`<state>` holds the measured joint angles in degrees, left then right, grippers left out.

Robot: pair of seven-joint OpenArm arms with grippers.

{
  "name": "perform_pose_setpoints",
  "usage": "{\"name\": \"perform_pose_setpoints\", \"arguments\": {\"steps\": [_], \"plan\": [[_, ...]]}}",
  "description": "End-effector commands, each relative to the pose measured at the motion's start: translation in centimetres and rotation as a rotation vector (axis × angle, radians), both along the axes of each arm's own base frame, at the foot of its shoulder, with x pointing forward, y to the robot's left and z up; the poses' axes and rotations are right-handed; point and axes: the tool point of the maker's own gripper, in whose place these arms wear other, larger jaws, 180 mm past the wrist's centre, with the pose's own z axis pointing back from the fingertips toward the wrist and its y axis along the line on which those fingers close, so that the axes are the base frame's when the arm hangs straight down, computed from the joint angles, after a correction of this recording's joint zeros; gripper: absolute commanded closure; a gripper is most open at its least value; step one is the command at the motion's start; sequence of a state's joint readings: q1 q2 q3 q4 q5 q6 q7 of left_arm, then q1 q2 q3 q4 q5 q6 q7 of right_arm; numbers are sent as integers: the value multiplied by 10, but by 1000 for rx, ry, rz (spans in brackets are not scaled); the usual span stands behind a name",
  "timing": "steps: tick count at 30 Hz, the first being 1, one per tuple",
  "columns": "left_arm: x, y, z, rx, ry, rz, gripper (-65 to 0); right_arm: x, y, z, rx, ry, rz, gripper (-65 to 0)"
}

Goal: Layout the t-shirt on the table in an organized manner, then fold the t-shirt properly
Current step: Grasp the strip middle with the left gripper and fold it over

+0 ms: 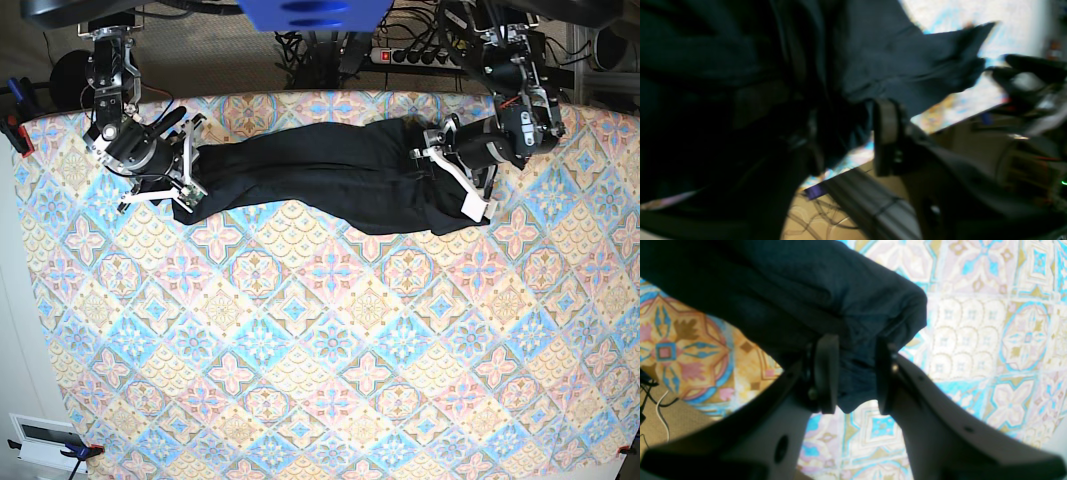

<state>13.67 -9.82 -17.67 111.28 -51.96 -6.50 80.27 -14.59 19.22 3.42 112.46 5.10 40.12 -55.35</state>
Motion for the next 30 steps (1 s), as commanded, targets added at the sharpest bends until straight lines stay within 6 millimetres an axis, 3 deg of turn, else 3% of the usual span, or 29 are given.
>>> {"name": "perform_pose_setpoints", "arguments": {"steps": [1,3,5,11,14,19,23,27,30], "plan": [[2,-3,15,-49,-39,-14,-261,7,1,10,7,-38,13,-177],[2,-3,24,-97,-53,-30,-281,7,1,10,7,-38,13,-177],[6,8,33,-119,-76,-7,-284,7,1,11,6,-39,10,-177],[19,84,50,-56,-149,211,-284,7,1,11,6,-39,10,-177],[26,114,45,-20,-140,290,-284,7,1,11,6,-39,10,-177],[39,145,13,45,-57,389,-284,7,2,10,9,-38,13,-177],[58,129,-3,33,-58,382,-284,7,3,10,9,-37,15,-177],[62,88,-6,-3,-50,274,-284,7,2,10,10,-38,12,-177],[57,52,6,-53,-84,186,-284,7,1,11,9,-39,9,-177]]}}
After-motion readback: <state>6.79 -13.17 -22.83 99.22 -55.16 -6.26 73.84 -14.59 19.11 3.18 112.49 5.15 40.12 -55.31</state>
